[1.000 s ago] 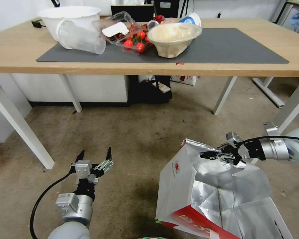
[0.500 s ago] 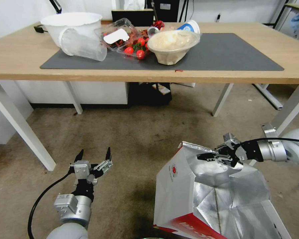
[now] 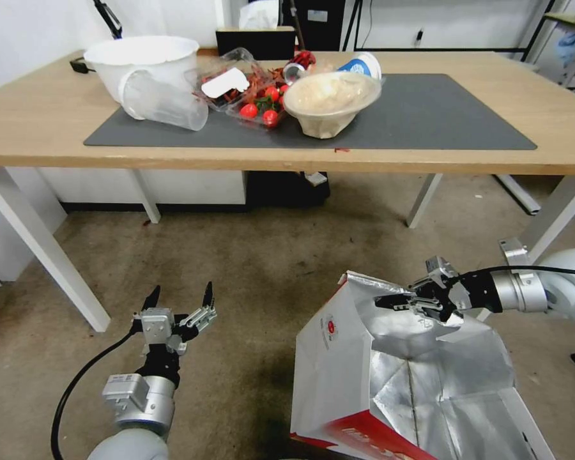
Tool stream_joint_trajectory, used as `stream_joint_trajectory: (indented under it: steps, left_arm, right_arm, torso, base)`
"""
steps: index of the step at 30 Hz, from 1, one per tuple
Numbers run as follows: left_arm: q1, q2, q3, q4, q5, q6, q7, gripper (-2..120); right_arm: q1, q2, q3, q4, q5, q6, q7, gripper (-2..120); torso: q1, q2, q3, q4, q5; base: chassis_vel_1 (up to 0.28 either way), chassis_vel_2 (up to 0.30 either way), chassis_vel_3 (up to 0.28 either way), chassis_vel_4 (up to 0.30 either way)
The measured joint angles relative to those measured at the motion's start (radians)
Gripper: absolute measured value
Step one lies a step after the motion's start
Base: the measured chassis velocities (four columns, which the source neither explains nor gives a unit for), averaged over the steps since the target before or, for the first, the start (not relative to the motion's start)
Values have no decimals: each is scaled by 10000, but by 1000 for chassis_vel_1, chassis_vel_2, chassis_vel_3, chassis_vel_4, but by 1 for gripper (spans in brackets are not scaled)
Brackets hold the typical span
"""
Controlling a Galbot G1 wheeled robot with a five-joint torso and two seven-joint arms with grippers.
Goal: Pick up the food delivery bag from the floor and place it on the table.
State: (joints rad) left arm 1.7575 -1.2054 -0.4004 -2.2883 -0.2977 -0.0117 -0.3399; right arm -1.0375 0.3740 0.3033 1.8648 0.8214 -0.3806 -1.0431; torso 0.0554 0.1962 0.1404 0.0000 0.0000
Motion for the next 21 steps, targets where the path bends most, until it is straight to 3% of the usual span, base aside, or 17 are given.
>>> stream_joint_trajectory:
  steps: [21]
  left_arm:
    - [78, -64, 10, -65, 119, -47, 61, 100]
  right_arm:
    - [-103, 31, 2, 216, 30, -17, 122, 0]
  torso:
    - [212, 827, 616, 0, 0]
  base:
    - [0, 0, 0, 0]
